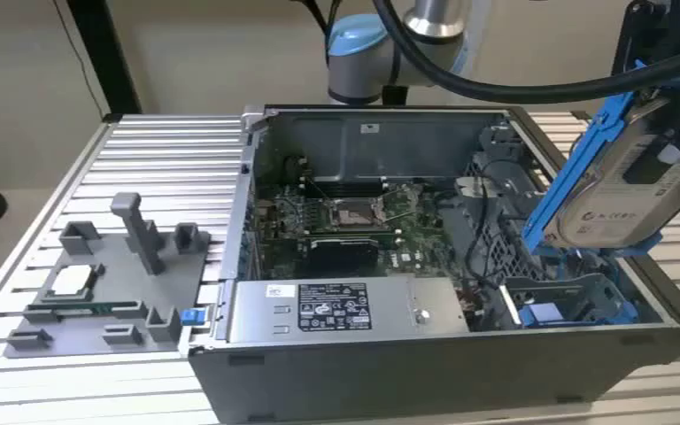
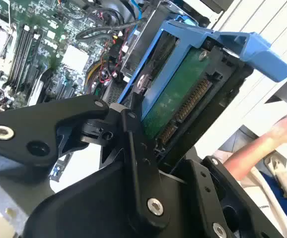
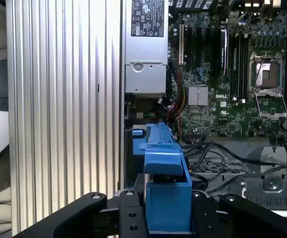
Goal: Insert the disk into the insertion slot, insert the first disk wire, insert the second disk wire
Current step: 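Insert the disk into the insertion slot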
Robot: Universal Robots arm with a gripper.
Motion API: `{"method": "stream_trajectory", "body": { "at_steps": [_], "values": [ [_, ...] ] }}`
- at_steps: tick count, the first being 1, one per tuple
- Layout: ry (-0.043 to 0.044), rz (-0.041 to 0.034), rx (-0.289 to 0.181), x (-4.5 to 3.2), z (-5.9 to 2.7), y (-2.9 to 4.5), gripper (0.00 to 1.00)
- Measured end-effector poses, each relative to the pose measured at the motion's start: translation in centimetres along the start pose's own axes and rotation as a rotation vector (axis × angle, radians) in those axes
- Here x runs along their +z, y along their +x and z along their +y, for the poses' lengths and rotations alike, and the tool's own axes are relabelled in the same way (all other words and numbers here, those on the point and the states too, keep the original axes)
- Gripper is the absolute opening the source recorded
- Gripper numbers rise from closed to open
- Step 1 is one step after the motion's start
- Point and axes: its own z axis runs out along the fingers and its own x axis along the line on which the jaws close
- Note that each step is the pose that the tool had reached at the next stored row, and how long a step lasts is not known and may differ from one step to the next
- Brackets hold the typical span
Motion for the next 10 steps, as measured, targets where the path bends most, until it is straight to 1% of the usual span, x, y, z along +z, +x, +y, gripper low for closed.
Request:
{"method": "stream_trajectory", "body": {
  "at_steps": [10],
  "values": [
    [0.0000, 0.0000, 0.000, 0.00, 0.00, 0.00, 0.00]
  ]
}}
